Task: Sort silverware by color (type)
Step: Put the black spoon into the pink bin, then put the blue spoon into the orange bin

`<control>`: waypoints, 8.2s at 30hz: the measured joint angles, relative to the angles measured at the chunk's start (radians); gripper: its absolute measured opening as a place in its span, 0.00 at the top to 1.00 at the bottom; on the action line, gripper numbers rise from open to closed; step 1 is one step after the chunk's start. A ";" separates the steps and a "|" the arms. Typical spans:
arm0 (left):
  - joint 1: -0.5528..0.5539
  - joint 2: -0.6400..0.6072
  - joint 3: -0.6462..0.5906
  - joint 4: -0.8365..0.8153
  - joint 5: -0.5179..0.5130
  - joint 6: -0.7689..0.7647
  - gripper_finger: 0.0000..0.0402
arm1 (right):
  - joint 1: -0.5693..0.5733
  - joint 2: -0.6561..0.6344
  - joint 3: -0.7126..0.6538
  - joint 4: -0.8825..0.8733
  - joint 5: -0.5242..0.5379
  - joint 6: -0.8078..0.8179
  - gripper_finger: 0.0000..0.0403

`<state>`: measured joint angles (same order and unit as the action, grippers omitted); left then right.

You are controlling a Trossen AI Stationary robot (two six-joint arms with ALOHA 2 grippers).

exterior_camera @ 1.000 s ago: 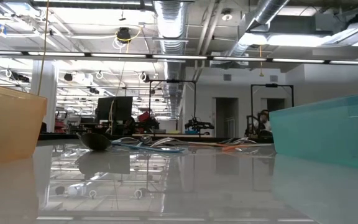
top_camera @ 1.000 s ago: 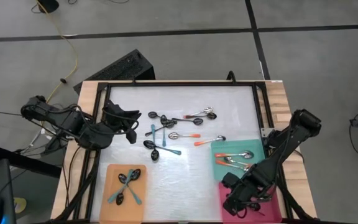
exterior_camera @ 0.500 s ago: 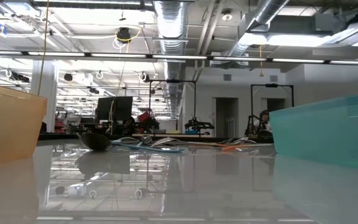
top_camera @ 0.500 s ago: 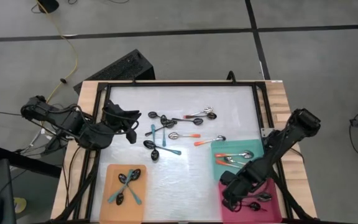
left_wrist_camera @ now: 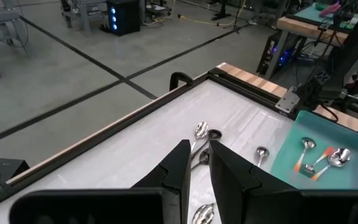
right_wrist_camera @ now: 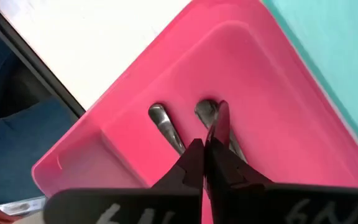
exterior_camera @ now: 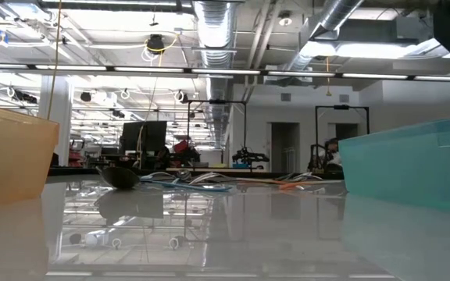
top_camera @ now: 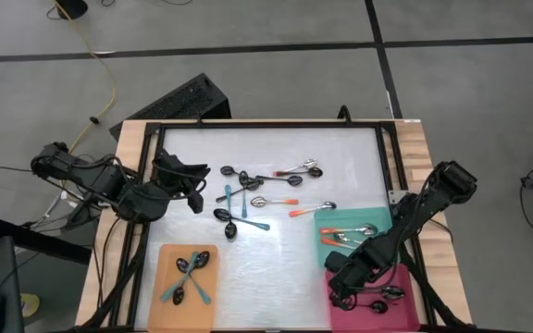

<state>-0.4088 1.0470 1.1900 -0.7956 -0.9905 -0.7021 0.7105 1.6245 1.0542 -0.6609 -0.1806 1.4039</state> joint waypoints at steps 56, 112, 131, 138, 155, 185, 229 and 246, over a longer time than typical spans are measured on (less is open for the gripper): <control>0.239 0.589 0.000 0.060 0.694 0.690 0.81 | -0.059 -0.003 0.001 0.267 -0.054 -0.345 0.91; 0.376 0.875 0.171 0.026 0.907 0.702 0.99 | -0.058 0.000 0.001 0.308 0.029 -0.425 0.91; 0.358 0.801 0.386 -0.179 0.805 0.697 1.00 | -0.041 -0.002 0.001 0.309 0.063 -0.497 0.91; 0.378 0.803 0.242 -0.125 0.777 0.639 0.93 | -0.035 -0.002 0.001 0.310 0.113 -0.497 0.91; 0.403 0.804 0.031 0.123 0.855 0.618 0.68 | -0.039 -0.002 0.001 0.311 0.170 -0.523 0.91; 0.430 0.882 0.035 0.097 0.934 0.603 0.87 | -0.039 -0.002 0.001 0.299 0.182 -0.523 0.91; 0.418 0.451 0.032 0.345 0.633 0.426 1.00 | -0.053 -0.001 0.001 0.549 0.798 -0.819 0.91; 0.257 0.297 0.031 0.573 0.633 0.539 1.00 | -0.162 -0.034 0.001 0.840 0.961 -1.214 0.91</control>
<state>-0.1515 1.3436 1.2213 -0.2221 -0.3576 -0.1627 0.5482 1.5902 1.0553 0.1792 0.7808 0.1904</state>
